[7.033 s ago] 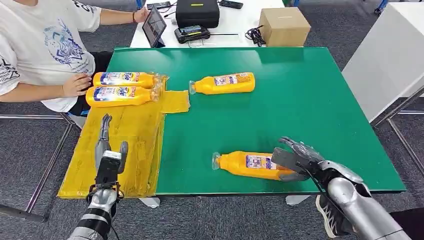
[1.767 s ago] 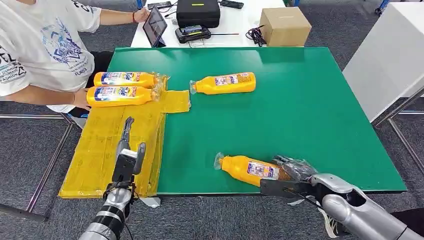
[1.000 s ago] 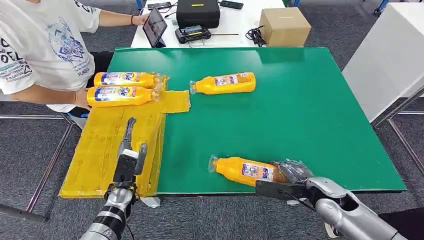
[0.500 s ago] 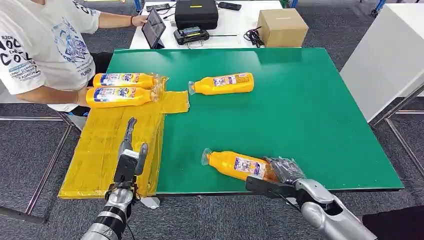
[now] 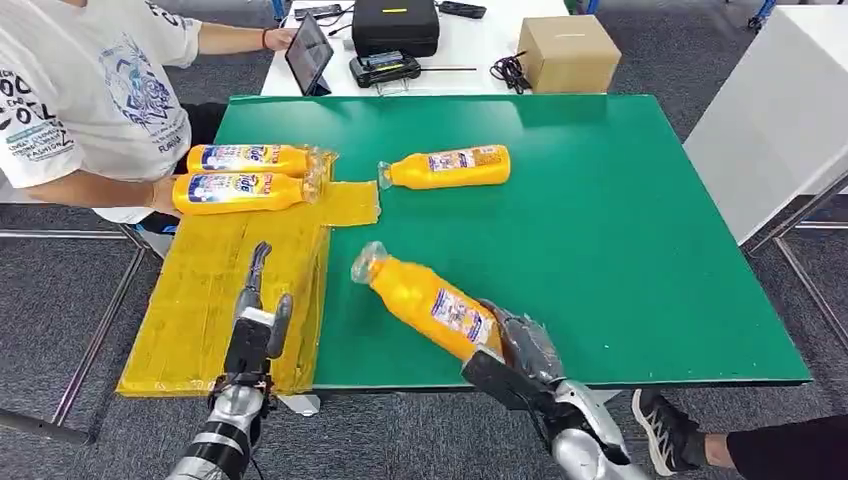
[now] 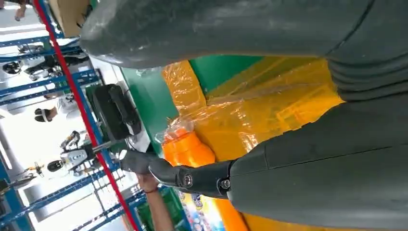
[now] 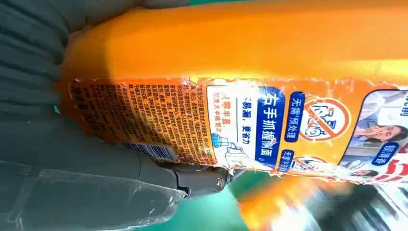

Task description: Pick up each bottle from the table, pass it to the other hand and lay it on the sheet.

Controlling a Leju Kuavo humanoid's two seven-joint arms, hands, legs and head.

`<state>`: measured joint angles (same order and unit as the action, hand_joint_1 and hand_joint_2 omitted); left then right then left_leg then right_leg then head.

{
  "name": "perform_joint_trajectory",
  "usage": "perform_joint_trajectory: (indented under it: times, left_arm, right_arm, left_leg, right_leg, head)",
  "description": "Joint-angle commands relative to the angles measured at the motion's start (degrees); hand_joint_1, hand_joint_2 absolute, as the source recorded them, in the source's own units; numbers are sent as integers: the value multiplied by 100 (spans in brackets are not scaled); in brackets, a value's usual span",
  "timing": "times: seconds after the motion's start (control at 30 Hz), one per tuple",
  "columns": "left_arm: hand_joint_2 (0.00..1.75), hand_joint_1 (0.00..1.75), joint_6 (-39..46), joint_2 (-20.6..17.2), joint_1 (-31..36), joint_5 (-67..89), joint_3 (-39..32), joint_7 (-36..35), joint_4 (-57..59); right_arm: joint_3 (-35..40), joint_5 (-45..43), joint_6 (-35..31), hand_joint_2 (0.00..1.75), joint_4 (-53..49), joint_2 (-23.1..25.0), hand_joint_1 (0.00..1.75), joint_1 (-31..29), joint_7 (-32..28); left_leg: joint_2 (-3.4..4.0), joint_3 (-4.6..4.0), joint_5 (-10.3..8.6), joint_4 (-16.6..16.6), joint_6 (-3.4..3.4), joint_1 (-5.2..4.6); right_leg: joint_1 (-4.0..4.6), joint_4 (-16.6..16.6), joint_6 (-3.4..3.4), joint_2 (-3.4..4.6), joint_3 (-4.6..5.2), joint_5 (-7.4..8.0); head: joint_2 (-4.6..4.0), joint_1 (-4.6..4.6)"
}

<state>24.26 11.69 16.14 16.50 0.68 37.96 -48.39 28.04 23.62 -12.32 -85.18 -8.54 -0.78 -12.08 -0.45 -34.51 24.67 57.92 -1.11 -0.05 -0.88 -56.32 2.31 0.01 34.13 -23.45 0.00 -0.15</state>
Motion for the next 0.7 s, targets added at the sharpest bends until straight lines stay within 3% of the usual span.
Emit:
perform_joint_trajectory:
  times: [0.03,0.4,0.57,0.6,0.7]
  left_arm:
    - [0,0,-804,136,-380,-595,-226,-622,-965]
    - [0,0,-1062,164,-522,-1100,80,-903,-1299]
    - [0,0,-1768,91,-712,-1581,540,-1134,-1744]
    - [175,0,-1850,79,-768,-1621,653,-1153,-1863]
    - [175,0,-2134,0,-904,-1614,1078,-1249,-2165]
  right_arm:
    - [-1359,-619,-713,175,-890,1706,175,604,-855]
    - [-1747,-895,-822,175,-889,1965,175,701,-1290]
    - [-1867,-930,-838,175,-489,2039,175,724,-1515]
    - [-1870,-987,-741,175,-313,2045,175,702,-1526]
    - [-1825,-1086,-566,175,386,2119,175,553,-1572]
  left_leg:
    - [12,14,19,9,10,8]
    - [-7,8,9,0,7,-4]
    - [-4,0,5,-1,3,-8]
    - [-3,11,12,1,6,-2]
    - [2,18,11,-6,5,-2]
  right_leg:
    - [9,-6,-13,8,-11,-15]
    - [-4,6,-9,-10,-11,-9]
    - [-7,6,-3,-6,0,-4]
    - [0,8,-8,-7,-13,-10]
    - [-1,15,-6,0,-20,-6]
  head:
    - [0,-4]
    - [0,-2]
    - [0,-4]
    - [0,-2]
    - [0,-2]
